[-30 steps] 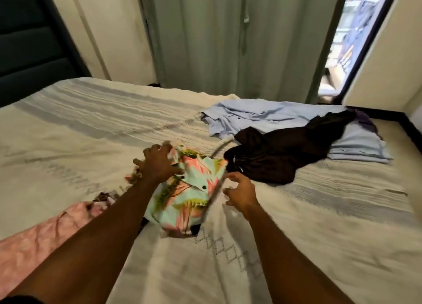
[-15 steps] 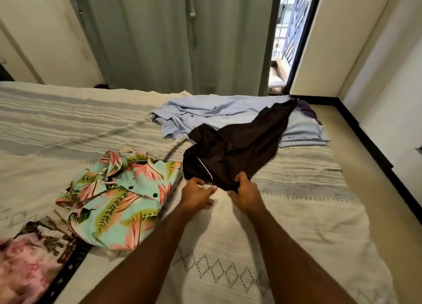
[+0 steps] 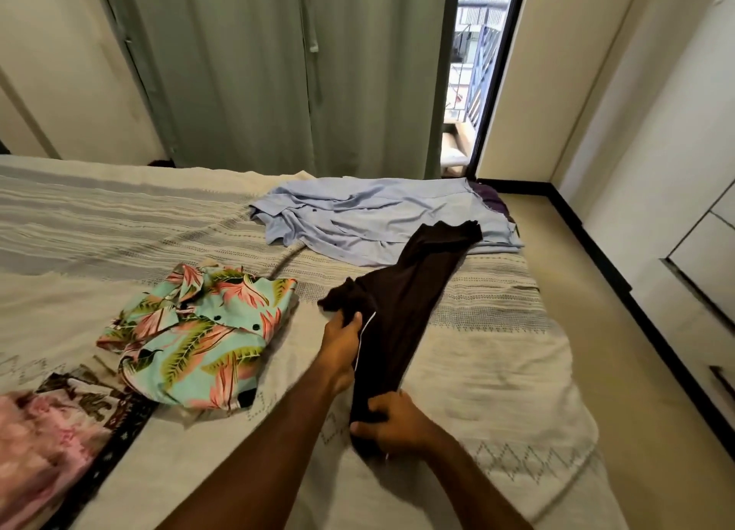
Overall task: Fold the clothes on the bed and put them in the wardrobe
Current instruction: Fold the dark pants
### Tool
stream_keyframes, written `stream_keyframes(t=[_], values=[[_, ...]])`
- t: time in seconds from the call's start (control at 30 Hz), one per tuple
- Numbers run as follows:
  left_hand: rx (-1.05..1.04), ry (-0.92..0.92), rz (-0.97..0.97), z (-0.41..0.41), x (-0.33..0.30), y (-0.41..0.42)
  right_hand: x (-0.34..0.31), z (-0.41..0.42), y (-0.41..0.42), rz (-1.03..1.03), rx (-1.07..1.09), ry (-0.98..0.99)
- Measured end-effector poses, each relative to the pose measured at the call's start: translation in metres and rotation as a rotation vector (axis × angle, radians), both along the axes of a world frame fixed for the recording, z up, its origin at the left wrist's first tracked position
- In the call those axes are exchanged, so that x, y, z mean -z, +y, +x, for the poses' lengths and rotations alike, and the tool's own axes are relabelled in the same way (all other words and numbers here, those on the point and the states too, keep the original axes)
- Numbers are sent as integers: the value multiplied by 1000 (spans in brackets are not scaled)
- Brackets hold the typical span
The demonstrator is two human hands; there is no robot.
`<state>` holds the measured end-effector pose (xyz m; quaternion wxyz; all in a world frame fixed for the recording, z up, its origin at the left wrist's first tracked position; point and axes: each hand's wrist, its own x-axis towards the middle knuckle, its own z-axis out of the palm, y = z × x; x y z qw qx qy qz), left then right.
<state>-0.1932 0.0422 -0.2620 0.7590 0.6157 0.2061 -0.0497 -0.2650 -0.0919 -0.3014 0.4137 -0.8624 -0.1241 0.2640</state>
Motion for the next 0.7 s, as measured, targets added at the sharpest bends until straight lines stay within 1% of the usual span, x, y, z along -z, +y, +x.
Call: stream_keyframes(t=[0.03,0.07,0.1,0.13,0.17,0.2,0.23,0.27,0.3,0.37,0.43,0.5,0.6,0.67,0.7], values=[[17,-23,-37,-7,-13,-1,-10,-7,-5,74,24,77],[46,-43,-94,-11,-25,1,-19,-9,-10,175,109,77],[103,-72,-151,-17,-41,1,-30,-8,-16,261,248,-45],[180,-96,-196,-22,-58,2,-39,-2,-23,321,422,-239],[269,-110,-220,-28,-77,4,-53,4,-31,392,576,-404],[366,-121,-207,-35,-101,3,-75,8,-42,478,673,-520],[461,-142,-164,-39,-122,4,-98,13,-52,564,663,-586],[559,-173,-115,-41,-142,5,-119,21,-63,595,566,-620],[656,-202,-70,-43,-163,5,-144,26,-72,554,428,-635],[836,-247,19,-40,-202,2,-190,33,-86,448,182,-548],[952,-322,67,-39,-244,-4,-238,32,-96,486,77,-367],[946,-395,118,-35,-285,-7,-280,27,-104,620,64,-274],[803,-554,315,-34,-344,-9,-344,8,-122,800,115,-233],[683,-676,415,-32,-371,-7,-377,-4,-135,793,93,-253],[631,-736,447,-33,-384,-5,-393,-13,-141,719,82,-266]])
